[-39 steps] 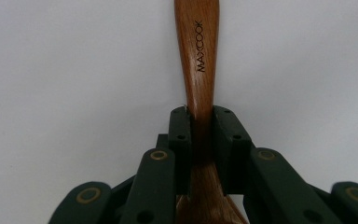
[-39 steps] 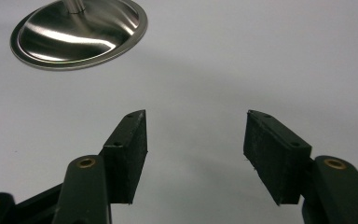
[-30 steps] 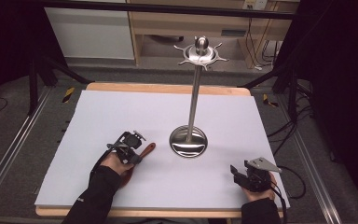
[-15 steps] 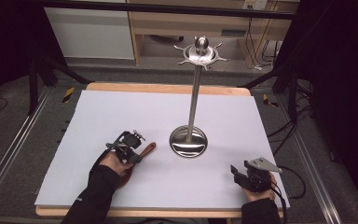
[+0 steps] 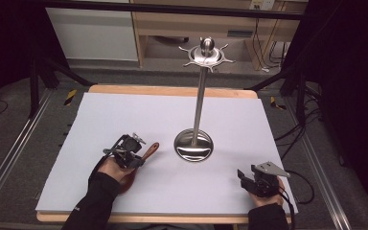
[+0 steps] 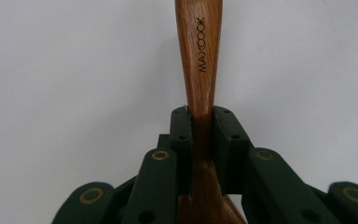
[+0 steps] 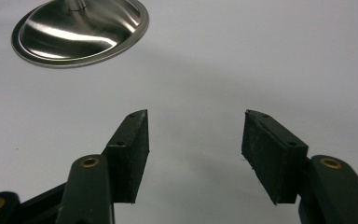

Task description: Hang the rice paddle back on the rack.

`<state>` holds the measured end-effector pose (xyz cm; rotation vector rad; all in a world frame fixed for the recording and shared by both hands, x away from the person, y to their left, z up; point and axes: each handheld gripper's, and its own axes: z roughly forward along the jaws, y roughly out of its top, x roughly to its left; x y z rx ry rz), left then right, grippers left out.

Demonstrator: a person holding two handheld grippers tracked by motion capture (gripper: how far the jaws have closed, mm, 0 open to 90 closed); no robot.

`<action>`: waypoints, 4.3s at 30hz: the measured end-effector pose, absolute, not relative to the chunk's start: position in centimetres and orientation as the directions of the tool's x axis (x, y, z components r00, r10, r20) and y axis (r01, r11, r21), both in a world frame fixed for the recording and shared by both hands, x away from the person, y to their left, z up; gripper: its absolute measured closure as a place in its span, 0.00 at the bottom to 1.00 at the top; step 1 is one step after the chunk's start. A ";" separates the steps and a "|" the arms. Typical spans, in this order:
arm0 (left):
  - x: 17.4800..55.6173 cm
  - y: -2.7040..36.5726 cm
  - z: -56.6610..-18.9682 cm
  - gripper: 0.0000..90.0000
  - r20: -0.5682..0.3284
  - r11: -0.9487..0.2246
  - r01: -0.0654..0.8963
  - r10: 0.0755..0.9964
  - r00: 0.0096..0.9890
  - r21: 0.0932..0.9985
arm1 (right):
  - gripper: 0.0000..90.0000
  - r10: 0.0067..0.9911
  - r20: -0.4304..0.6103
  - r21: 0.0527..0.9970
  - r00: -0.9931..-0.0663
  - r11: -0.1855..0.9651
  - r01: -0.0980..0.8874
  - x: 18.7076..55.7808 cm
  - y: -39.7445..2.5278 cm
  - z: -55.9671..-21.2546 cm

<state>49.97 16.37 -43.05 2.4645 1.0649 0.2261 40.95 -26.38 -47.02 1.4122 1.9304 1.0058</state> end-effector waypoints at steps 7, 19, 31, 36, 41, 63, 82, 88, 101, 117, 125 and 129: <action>49.1 17.4 -42.4 0.87 -0.041 -0.572 0.639 0.728 0.684 0.514 | 0.46 0.953 0.008 0.816 -0.304 0.169 0.552 40.9 -26.4 -47.0; 47.8 19.2 -40.3 0.87 -0.056 -0.510 0.603 0.734 0.677 0.614 | 0.46 0.953 0.005 0.815 -0.303 0.172 0.553 40.9 -26.4 -47.0; 45.5 20.0 -38.1 0.87 -0.039 -0.403 0.483 0.735 0.677 0.777 | 0.46 0.953 -0.002 0.817 -0.303 0.176 0.549 40.9 -26.4 -47.0; 44.7 20.1 -37.7 0.87 -0.027 -0.367 0.427 0.732 0.681 0.827 | 0.46 0.953 -0.003 0.817 -0.304 0.177 0.548 40.9 -26.4 -47.0; 44.0 20.2 -37.2 0.87 -0.015 -0.319 0.373 0.741 0.671 0.871 | 0.46 0.952 -0.004 0.819 -0.305 0.178 0.545 40.9 -26.4 -47.0; 43.3 19.8 -33.4 0.87 -0.013 -0.193 0.225 0.732 0.681 0.955 | 0.46 0.951 -0.007 0.821 -0.308 0.181 0.541 40.9 -26.4 -47.0; 44.1 18.0 -30.4 0.87 -0.011 -0.152 0.171 0.715 0.699 0.974 | 0.45 0.951 -0.002 0.819 -0.309 0.179 0.545 40.9 -26.3 -47.0; 44.3 17.2 -29.3 0.87 0.007 -0.157 0.149 0.711 0.703 0.976 | 0.45 0.951 0.001 0.820 -0.309 0.176 0.545 40.9 -26.3 -47.0; 44.9 16.2 -27.9 0.87 0.001 -0.139 0.135 0.701 0.713 0.981 | 0.45 0.951 -0.001 0.822 -0.310 0.178 0.542 41.0 -26.3 -47.0; 45.5 14.5 -25.9 0.87 -0.017 -0.117 0.132 0.681 0.732 0.984 | 0.45 0.950 0.003 0.822 -0.312 0.175 0.542 41.0 -26.3 -47.0; 45.8 13.8 -25.0 0.87 0.001 -0.117 0.109 0.683 0.731 0.987 | 0.45 0.950 -0.002 0.822 -0.312 0.179 0.540 41.0 -26.3 -47.0; 46.1 13.7 -24.4 0.87 0.001 -0.112 0.103 0.680 0.733 0.988 | 0.45 0.950 0.001 0.822 -0.313 0.178 0.541 41.0 -26.3 -47.0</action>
